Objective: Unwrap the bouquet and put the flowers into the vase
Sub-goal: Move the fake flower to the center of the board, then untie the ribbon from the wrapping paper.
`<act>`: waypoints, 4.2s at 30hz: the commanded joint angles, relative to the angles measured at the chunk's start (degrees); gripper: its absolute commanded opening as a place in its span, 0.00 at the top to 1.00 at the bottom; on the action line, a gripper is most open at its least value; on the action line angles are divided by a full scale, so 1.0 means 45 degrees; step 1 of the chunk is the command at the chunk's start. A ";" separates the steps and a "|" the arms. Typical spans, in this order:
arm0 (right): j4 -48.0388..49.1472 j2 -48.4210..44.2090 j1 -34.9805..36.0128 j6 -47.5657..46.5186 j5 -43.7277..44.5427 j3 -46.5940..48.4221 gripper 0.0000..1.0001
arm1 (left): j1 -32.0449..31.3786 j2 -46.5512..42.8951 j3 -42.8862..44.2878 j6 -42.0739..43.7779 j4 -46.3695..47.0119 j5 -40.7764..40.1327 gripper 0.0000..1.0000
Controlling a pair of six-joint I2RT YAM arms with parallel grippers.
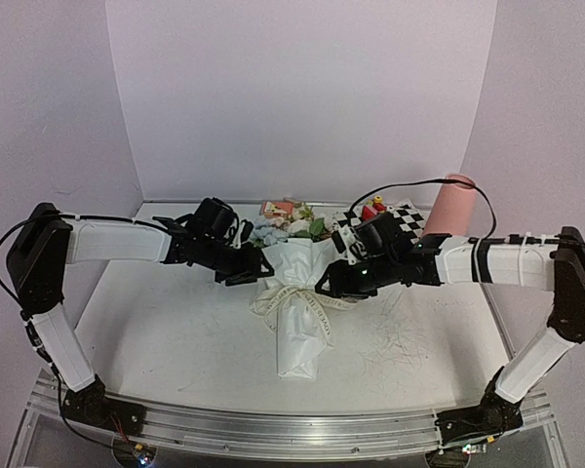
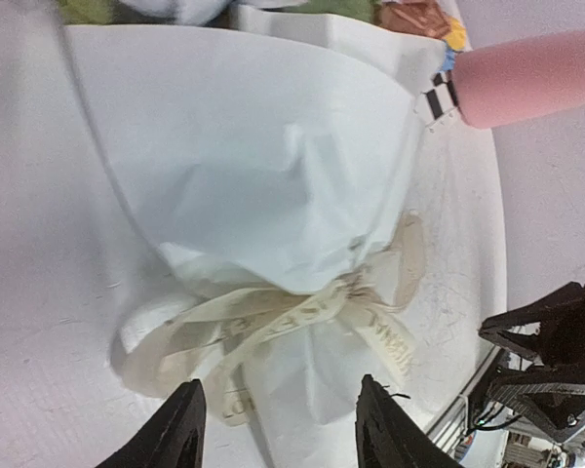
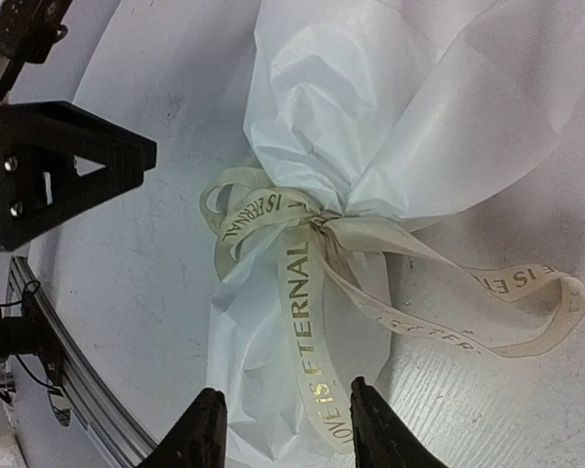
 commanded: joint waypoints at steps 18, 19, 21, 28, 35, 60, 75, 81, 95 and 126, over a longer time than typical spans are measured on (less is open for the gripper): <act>-0.0380 0.2588 0.0205 -0.1058 -0.0375 0.1689 0.81 | -0.0031 -0.0704 -0.1331 0.1604 -0.1129 0.0735 0.51; -0.0463 0.2641 0.0210 -0.1113 -0.0407 0.1801 0.88 | -0.0037 -0.0701 -0.1387 0.1601 -0.1132 0.0780 0.51; -0.0578 0.2536 0.0211 -0.1155 -0.0378 0.1874 0.99 | -0.0071 -0.0659 -0.1418 0.1602 -0.1123 0.0837 0.50; -0.0721 0.1573 0.0201 -0.1033 -0.0340 0.1453 1.00 | -0.0316 -0.0149 -0.1129 0.1576 -0.1143 0.0605 0.50; -0.0760 0.1294 0.0211 -0.0889 -0.0843 0.1399 1.00 | -0.0655 0.0855 -0.0353 0.1333 -0.1134 0.0224 0.58; -0.0880 0.0812 0.0200 -0.0956 -0.0831 0.1243 1.00 | -0.1894 0.2294 0.1179 0.0373 -0.1498 -0.1257 0.64; -0.0841 0.0435 0.0211 -0.0945 -0.0848 0.0727 1.00 | -0.2666 0.2045 0.1506 0.0586 -0.1327 -0.0794 0.65; -0.0836 0.0550 0.0200 -0.0897 -0.0884 0.0927 1.00 | -0.2754 0.2304 0.1590 0.0593 -0.1338 -0.0860 0.64; -0.0760 0.0531 0.0212 -0.0713 -0.0792 0.0881 1.00 | -0.2755 0.1923 0.1603 0.0589 -0.2473 -0.3296 0.59; -0.0918 0.0687 0.0214 -0.0797 -0.0398 0.1084 1.00 | -0.2734 0.1266 0.2568 0.0824 -0.4376 -0.6504 1.00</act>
